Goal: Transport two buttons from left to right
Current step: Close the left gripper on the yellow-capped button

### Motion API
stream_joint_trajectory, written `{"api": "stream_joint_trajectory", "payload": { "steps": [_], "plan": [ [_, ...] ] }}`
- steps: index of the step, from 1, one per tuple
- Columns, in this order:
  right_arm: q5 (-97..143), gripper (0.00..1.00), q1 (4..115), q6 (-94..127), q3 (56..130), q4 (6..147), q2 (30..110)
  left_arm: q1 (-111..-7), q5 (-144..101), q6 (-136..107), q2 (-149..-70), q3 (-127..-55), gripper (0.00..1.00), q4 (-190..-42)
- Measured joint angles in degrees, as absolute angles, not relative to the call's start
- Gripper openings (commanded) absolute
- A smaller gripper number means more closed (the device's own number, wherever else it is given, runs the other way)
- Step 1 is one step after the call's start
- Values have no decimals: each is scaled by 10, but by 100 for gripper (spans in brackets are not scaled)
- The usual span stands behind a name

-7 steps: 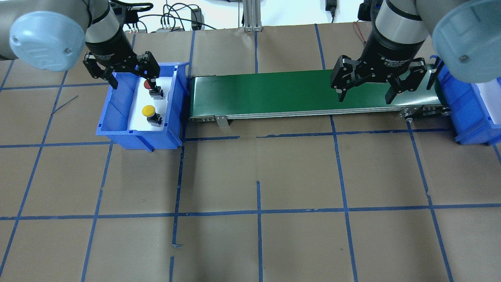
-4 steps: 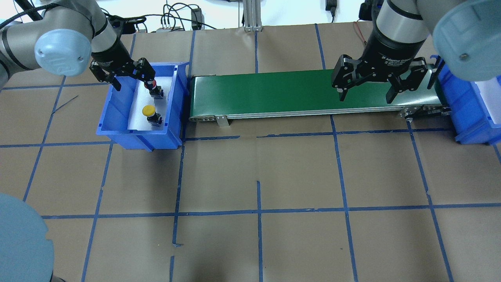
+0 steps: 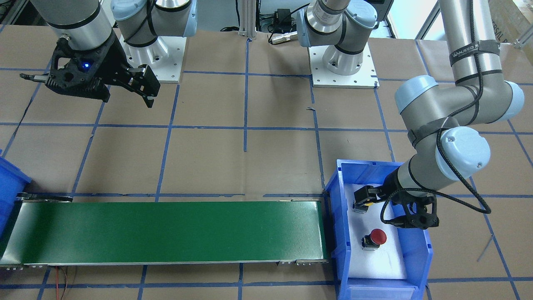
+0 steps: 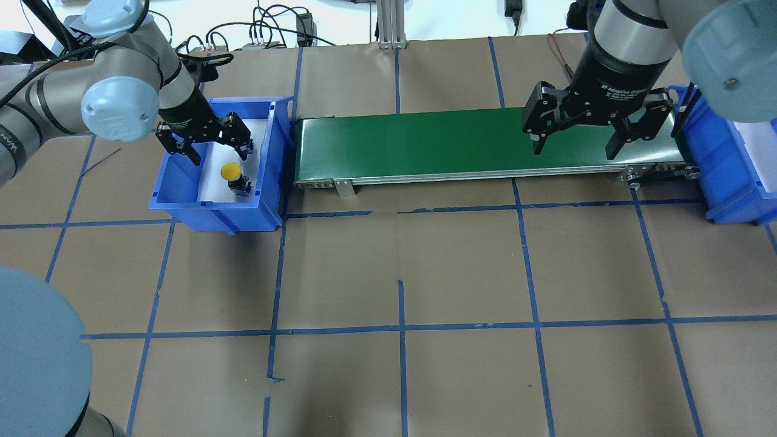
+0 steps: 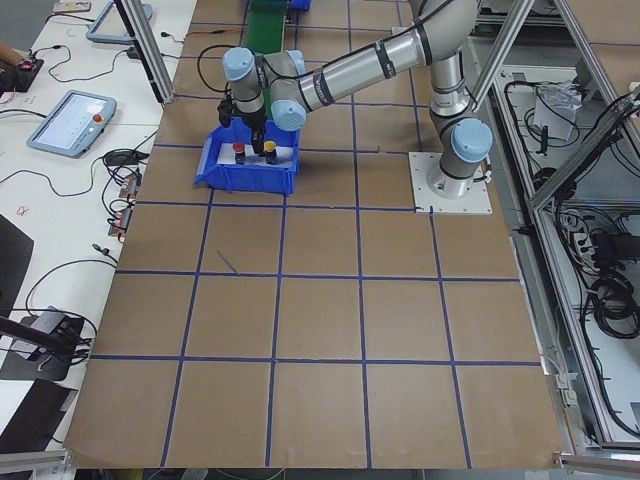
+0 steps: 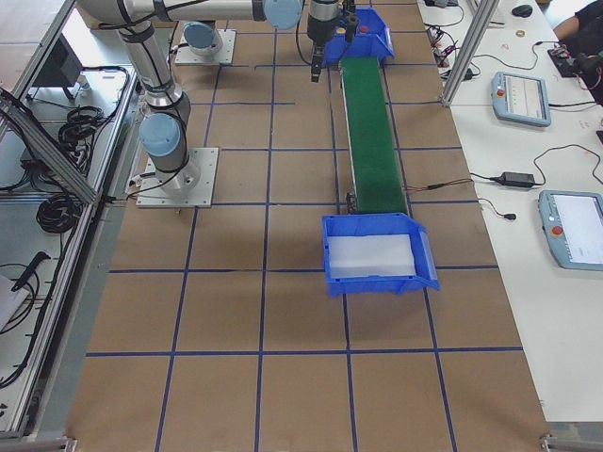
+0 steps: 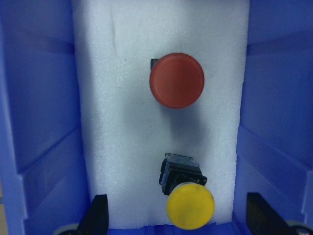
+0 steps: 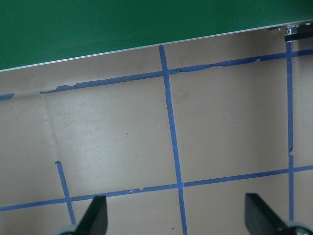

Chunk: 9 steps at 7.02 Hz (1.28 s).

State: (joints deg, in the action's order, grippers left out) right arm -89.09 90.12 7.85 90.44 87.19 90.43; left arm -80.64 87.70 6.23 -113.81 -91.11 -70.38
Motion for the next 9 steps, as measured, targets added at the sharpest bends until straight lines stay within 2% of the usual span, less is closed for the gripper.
{"api": "stream_joint_trajectory", "payload": {
  "steps": [5, 7, 8, 9],
  "plan": [
    [-887, 100, 898, 80, 904, 872, 904, -806, 869, 40, -1140, -930, 92, -700],
    [-887, 100, 898, 80, 905, 872, 904, -806, 870, 32, -1143, -937, 80, -700],
    [-887, 100, 898, 80, 905, 872, 904, -806, 870, 28, -1144, -939, 61, -700],
    [-887, 100, 899, 81, 905, 872, 905, -806, 870, 27, -1144, -938, 55, -700]
  ]
}}
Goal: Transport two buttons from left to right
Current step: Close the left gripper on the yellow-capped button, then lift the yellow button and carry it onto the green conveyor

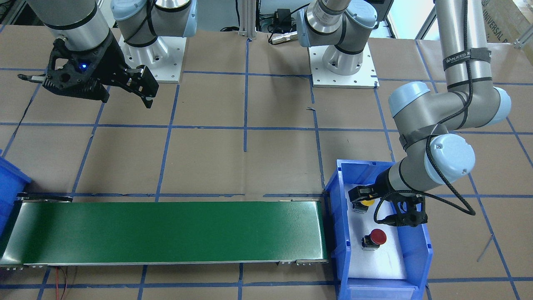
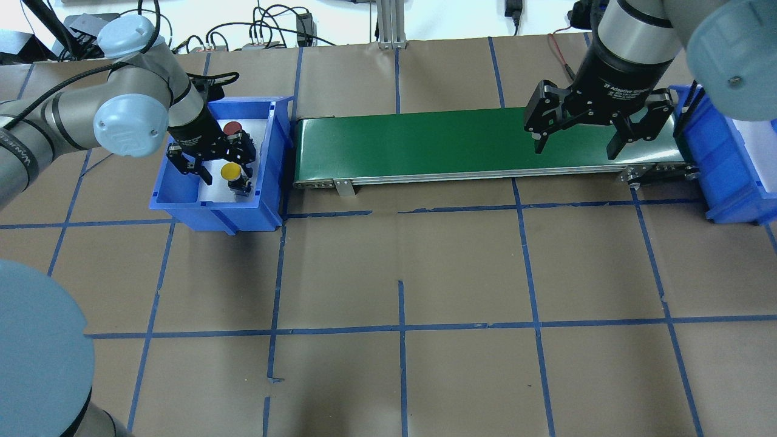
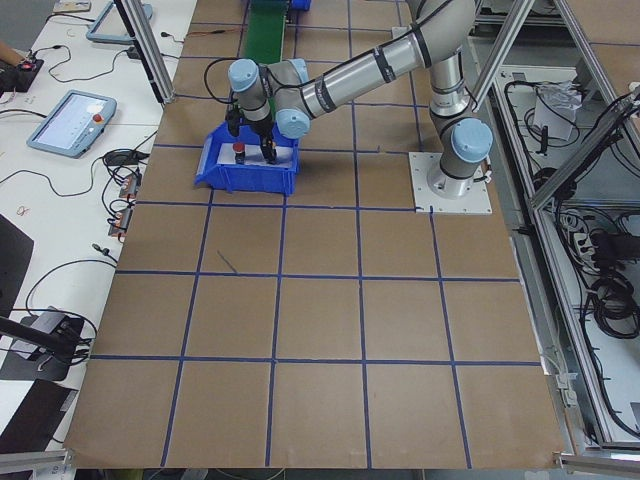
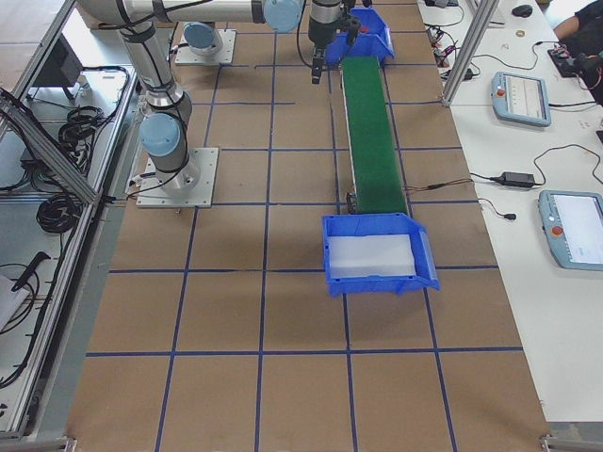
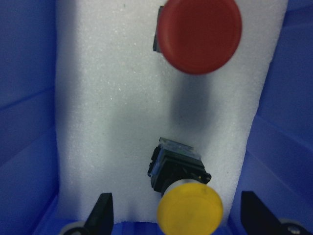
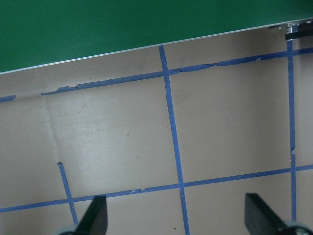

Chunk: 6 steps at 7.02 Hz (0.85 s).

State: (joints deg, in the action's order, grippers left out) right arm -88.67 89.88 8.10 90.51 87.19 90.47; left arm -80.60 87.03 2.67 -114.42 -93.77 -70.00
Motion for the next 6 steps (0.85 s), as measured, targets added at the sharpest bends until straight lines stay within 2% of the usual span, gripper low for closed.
{"api": "stream_joint_trajectory", "payload": {
  "steps": [1, 2, 6],
  "plan": [
    [-886, 100, 900, 82, 905, 872, 905, -806, 871, 25, -1144, -936, 36, -700],
    [-886, 100, 901, 82, 904, 872, 905, -806, 866, 9, -1144, -936, 31, -700],
    [-886, 100, 903, 82, 904, 872, 905, -806, 854, -21, -1124, -910, 31, -712]
  ]
}}
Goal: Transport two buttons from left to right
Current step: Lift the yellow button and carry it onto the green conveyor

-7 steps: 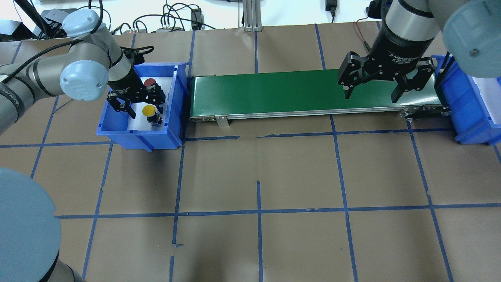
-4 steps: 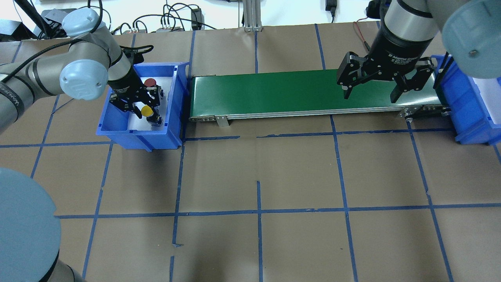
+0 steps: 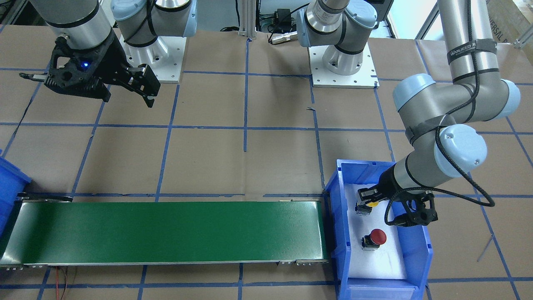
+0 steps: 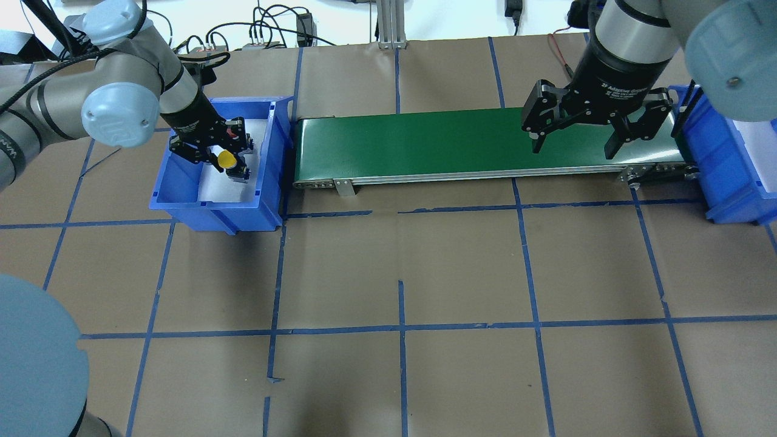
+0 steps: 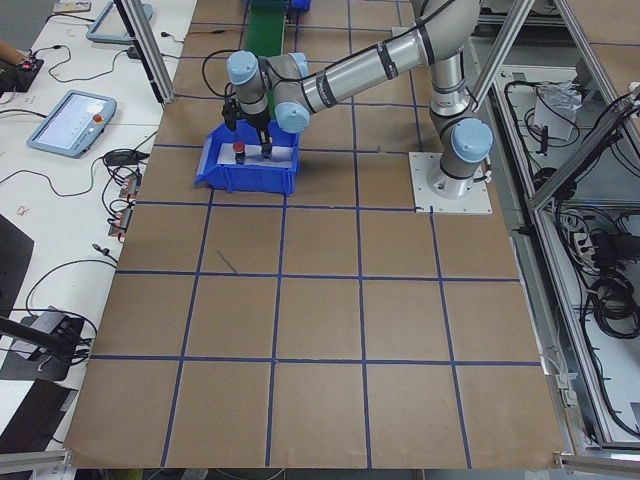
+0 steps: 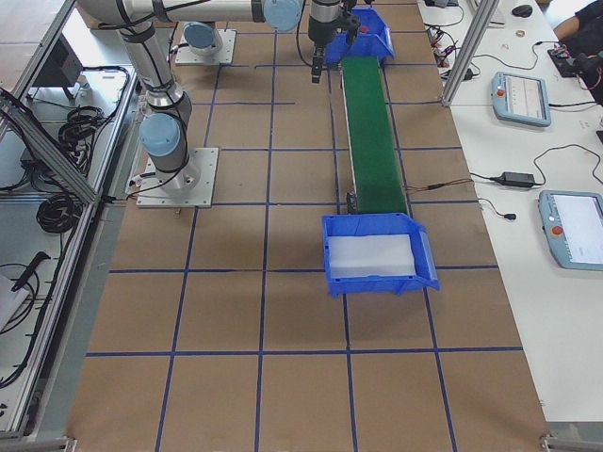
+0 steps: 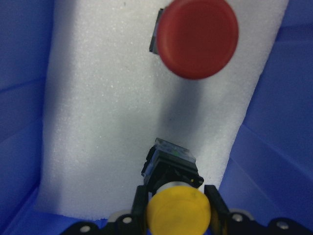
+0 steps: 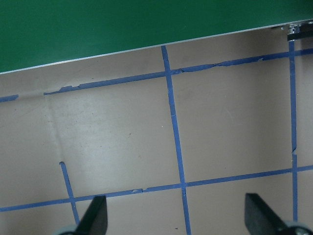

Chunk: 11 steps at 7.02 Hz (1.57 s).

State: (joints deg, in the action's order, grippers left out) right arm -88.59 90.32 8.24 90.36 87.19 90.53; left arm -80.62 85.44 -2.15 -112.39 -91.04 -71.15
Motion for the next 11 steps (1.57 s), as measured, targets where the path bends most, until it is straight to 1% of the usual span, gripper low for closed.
{"api": "stream_joint_trajectory", "payload": {
  "steps": [2, 5, 7, 9, 11],
  "plan": [
    [-885, 100, 905, 81, 904, 872, 906, -810, 871, -12, -1098, -869, 32, -760],
    [-884, 100, 908, 81, 904, 872, 906, -882, 874, -10, -1089, -811, 31, -787],
    [-885, 100, 908, 80, 904, 872, 906, -921, 872, -64, -1110, -801, 31, -765],
    [-885, 100, 908, 80, 904, 872, 906, -938, 872, -135, -1160, -799, 31, -717],
    [-885, 100, 908, 80, 904, 872, 906, -946, 872, -167, -1181, -797, 31, -699]
  ]
}}
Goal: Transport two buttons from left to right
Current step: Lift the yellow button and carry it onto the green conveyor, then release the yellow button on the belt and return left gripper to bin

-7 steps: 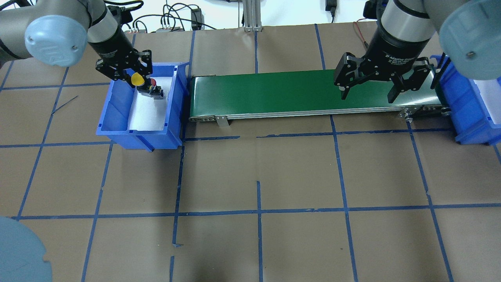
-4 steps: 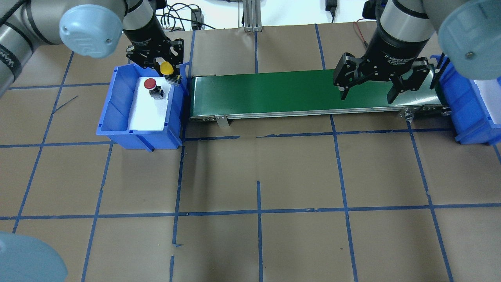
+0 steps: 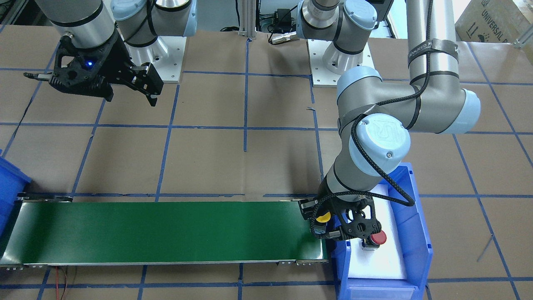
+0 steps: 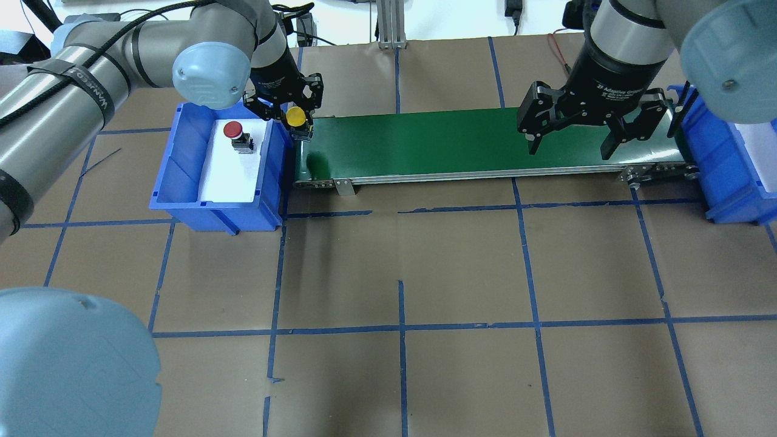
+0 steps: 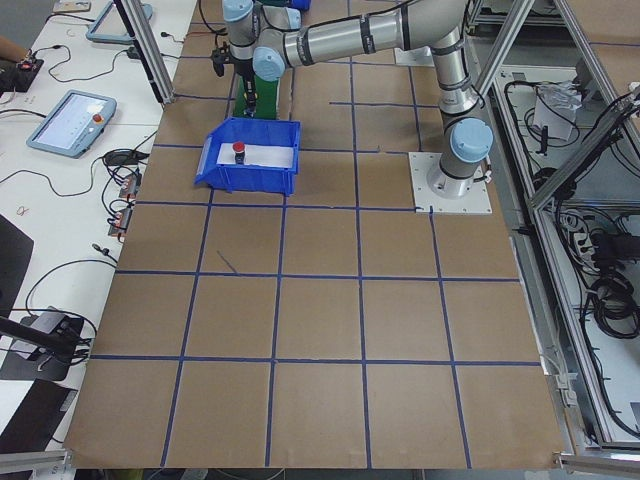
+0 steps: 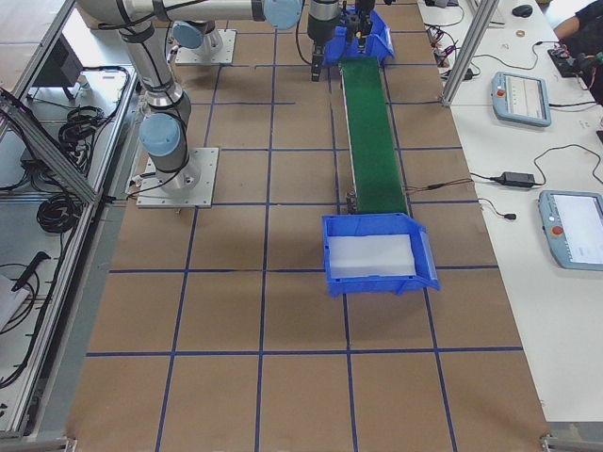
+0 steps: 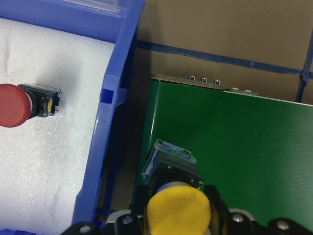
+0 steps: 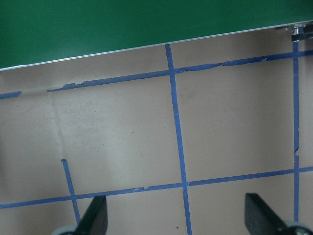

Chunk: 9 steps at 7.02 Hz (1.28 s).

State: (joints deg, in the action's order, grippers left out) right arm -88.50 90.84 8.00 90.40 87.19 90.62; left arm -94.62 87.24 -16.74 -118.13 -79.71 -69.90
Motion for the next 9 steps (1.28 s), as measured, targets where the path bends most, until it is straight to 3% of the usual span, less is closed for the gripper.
{"api": "stream_joint_trajectory", "payload": {
  "steps": [3, 4, 5, 9],
  "plan": [
    [-885, 100, 907, 79, 905, 871, 906, -949, 867, -189, -1197, -793, 36, -677],
    [-885, 100, 905, 79, 905, 871, 905, -950, 866, -188, -1199, -794, 50, -676],
    [-885, 100, 904, 79, 905, 872, 905, -951, 865, -176, -1198, -797, 100, -676],
    [-884, 100, 901, 79, 904, 876, 906, -952, 856, -156, -1184, -806, 100, -676]
  ]
}}
